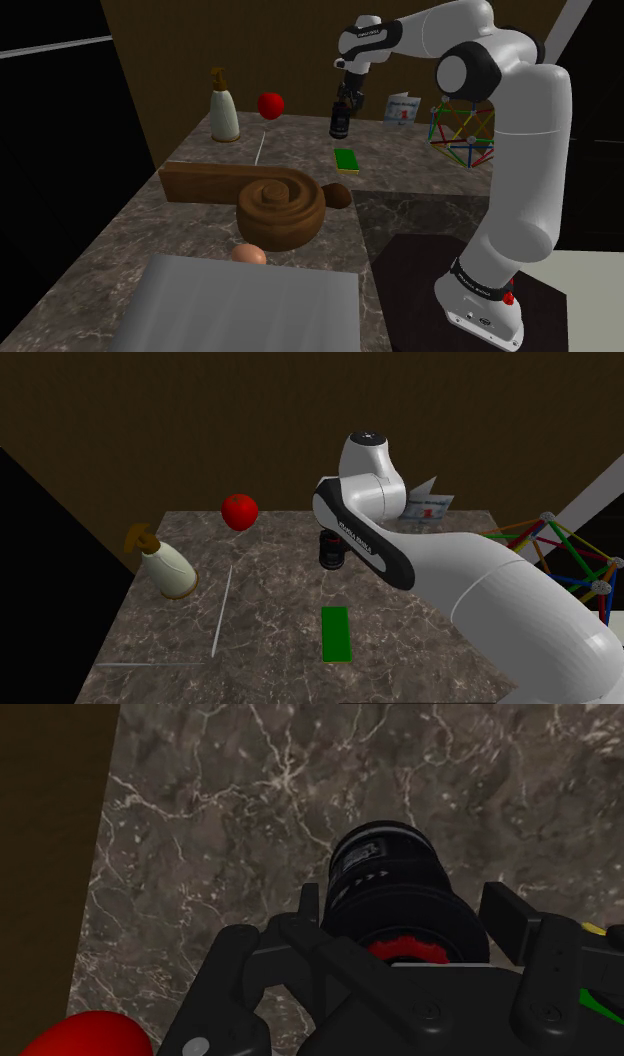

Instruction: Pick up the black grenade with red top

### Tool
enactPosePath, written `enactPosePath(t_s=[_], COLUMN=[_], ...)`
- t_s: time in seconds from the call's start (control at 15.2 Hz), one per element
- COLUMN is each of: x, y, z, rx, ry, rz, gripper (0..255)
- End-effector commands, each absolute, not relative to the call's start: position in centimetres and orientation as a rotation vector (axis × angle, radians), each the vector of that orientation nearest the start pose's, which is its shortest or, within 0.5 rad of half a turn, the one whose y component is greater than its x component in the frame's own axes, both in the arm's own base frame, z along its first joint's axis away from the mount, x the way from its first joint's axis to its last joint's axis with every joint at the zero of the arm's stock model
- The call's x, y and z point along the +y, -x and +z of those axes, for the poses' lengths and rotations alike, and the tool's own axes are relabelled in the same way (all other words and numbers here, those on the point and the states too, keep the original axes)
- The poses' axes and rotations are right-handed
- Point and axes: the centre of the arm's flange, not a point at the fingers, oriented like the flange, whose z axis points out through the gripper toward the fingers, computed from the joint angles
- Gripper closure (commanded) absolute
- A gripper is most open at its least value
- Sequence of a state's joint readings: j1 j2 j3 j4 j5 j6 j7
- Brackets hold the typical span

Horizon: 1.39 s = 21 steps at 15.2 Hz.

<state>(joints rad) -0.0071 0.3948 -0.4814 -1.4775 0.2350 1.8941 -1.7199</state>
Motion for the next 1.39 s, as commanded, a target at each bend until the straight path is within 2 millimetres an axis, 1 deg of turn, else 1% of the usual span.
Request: enactPosePath(t_s=[0.0,0.2,1.19,1.32], x=[-25.8,-25.7,-25.7,-25.7], y=[-62.5,-62.6,-62.6,-62.6], z=[47.6,47.6,55.5,55.6], rx=[-1.797,-1.797,-1.797,-1.797], ry=[2.620,2.620,2.620,2.620], rz=[-0.113,-0.113,-0.113,-0.113], gripper=[255,255,255,255])
